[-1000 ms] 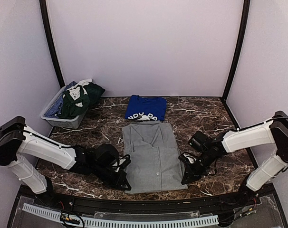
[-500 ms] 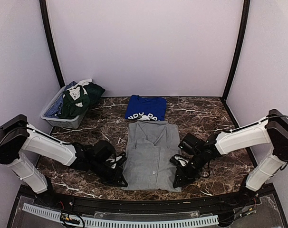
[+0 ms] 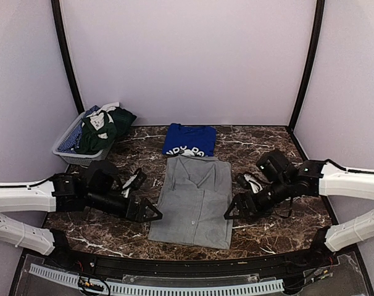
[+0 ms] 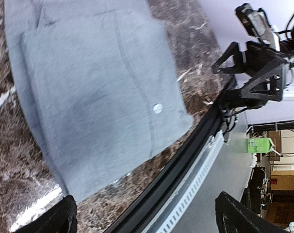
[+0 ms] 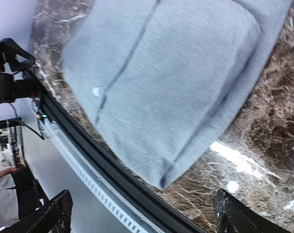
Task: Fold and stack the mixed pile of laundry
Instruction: Smooth out the 2/3-rectangle-folded shirt at the center of the board.
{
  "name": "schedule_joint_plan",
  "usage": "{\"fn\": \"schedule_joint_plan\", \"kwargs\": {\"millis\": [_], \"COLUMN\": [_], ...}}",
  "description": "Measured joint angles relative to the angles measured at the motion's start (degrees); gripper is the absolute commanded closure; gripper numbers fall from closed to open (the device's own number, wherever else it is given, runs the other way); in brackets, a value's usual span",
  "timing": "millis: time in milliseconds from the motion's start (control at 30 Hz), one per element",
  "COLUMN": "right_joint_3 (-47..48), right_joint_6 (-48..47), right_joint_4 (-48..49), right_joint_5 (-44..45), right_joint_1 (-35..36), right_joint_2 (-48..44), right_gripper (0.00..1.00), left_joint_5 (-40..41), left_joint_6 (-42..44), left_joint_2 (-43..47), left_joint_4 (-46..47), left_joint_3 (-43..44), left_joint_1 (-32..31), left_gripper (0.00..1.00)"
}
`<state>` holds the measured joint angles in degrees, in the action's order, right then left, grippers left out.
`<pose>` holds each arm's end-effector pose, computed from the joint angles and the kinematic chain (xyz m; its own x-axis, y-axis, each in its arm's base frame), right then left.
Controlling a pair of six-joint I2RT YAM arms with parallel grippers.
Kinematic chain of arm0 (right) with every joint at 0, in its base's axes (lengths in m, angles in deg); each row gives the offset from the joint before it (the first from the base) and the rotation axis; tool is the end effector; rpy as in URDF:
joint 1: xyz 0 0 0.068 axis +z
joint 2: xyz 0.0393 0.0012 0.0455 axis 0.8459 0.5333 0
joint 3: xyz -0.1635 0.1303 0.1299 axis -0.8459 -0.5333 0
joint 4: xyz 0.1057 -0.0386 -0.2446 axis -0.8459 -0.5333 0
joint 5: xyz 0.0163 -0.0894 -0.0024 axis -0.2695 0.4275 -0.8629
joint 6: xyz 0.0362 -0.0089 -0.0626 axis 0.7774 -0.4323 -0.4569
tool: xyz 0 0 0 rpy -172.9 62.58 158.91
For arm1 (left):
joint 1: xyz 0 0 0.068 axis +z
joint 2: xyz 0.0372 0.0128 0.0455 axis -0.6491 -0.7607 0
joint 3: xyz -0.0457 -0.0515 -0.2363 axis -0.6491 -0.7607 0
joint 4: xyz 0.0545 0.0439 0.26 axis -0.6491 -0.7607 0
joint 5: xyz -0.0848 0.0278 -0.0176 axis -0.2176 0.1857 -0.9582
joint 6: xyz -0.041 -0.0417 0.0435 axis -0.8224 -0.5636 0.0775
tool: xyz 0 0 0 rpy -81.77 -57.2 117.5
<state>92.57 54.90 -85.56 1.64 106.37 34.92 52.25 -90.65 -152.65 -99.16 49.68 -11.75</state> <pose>0.1503 0.2073 0.1673 -0.9477 -0.2377 -0.2128 -0.3186 0.7422 0.5897 0.1440 -0.2231 0.1715 -0.8957 0.1414 -0.4215 0.4197 0.5814 -0.6970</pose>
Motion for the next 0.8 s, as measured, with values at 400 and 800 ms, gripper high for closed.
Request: {"fn": "schedule_joint_plan", "kwargs": {"millis": [400, 800], "right_joint_3": [0.04, -0.13], "right_joint_6": [14.8, 23.54], "right_joint_4": [29.97, 46.58], "right_joint_5": [-8.0, -8.15], "right_joint_1": [5.35, 6.84], "right_joint_2": [9.07, 22.73], "right_gripper": [0.01, 0.01], "left_joint_5": [-7.19, -9.38], "left_joint_6": [-2.97, -8.55], "left_joint_2": [-15.04, -29.38], "left_joint_4": [18.43, 34.95], "left_joint_3": [3.37, 2.29], "left_joint_1": [-2.25, -2.54], "left_gripper": [0.01, 0.01]}}
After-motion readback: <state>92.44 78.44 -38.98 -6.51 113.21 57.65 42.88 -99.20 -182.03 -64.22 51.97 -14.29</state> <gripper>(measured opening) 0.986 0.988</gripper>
